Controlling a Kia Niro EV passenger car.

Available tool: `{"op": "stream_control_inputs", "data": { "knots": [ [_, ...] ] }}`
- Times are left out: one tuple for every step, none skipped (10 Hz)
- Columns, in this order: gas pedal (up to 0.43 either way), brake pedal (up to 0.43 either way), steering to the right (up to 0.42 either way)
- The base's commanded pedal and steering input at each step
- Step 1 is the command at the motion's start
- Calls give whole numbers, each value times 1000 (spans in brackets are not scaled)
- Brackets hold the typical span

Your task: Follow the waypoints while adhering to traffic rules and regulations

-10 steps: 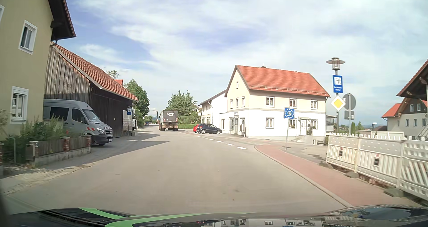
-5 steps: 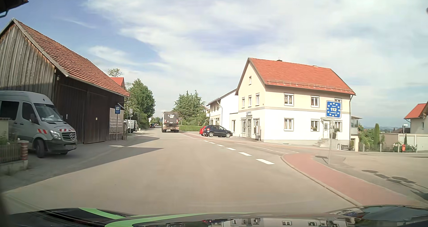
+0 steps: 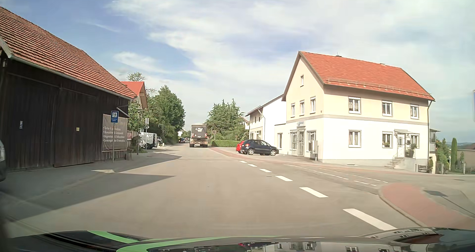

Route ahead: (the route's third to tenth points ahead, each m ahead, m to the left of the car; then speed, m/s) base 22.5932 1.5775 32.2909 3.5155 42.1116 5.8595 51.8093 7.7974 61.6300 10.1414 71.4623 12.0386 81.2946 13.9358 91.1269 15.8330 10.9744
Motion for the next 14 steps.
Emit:
{"op": "stream_control_inputs", "data": {
  "knots": [
    [59,0,-54],
    [47,0,-54],
    [47,0,-55],
    [47,0,-54],
    [47,0,-51],
    [47,0,-48],
    [47,0,-45],
    [47,0,-42],
    [47,0,-40],
    [47,0,-40],
    [47,0,-38],
    [47,0,-34],
    [47,0,-33],
    [47,0,-32]
  ]
}}
